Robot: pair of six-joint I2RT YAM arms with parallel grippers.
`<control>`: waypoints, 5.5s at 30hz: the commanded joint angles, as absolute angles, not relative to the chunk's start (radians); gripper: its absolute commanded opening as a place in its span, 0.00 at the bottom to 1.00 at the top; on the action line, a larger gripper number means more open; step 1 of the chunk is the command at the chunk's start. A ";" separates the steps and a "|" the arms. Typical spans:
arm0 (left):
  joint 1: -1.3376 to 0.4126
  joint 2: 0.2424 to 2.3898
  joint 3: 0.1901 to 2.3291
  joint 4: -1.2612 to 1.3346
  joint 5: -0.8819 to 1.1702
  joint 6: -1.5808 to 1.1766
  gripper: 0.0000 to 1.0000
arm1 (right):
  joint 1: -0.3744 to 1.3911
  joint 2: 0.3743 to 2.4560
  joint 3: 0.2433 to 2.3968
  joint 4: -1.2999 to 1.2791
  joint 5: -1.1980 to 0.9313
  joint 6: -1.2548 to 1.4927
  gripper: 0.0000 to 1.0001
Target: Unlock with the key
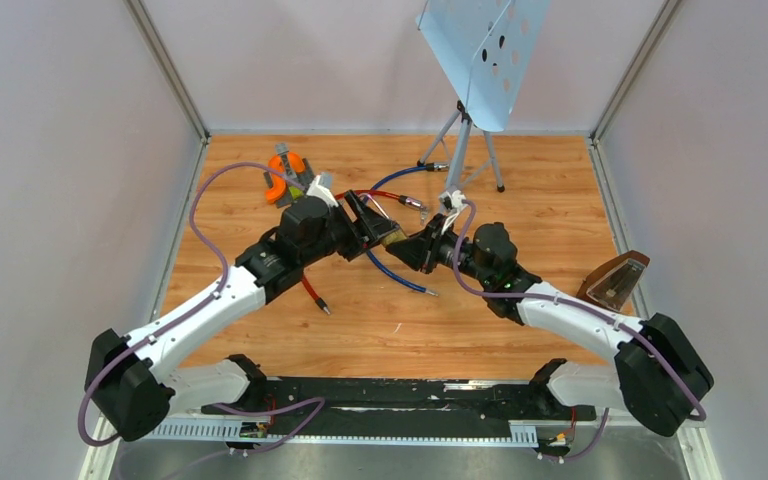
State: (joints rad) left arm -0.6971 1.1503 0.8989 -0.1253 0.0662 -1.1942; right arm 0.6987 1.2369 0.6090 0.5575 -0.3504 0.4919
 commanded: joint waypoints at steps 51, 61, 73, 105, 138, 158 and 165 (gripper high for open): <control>-0.523 1.154 1.073 -0.478 0.292 -1.081 0.63 | 0.926 1.292 0.770 0.007 0.433 0.022 0.00; -0.425 1.014 1.150 -0.820 -0.164 -0.814 0.94 | 0.902 1.359 0.848 -0.213 0.395 0.114 0.00; -0.425 0.962 0.732 -0.103 0.158 -0.952 1.00 | 0.901 1.132 0.824 -0.020 -0.071 0.317 0.00; -0.428 1.051 0.560 0.347 0.334 -1.133 0.86 | 0.789 1.070 0.753 0.193 -0.290 0.488 0.00; -0.428 1.142 0.747 -0.238 0.336 -1.030 0.08 | 0.873 1.330 0.787 -0.088 0.169 0.146 0.00; -0.426 1.071 0.664 -0.361 0.180 -0.971 0.74 | 1.035 1.440 0.869 -0.059 0.171 0.149 0.00; -0.427 1.079 0.577 -0.153 0.249 -1.012 0.90 | 1.003 1.297 0.854 -0.009 0.019 0.237 0.00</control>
State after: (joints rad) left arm -0.4297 1.0874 0.6071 -0.3103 0.2188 -0.9943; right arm 1.0271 1.4200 0.8108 -0.1413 0.1143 0.1631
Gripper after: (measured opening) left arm 0.891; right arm 0.170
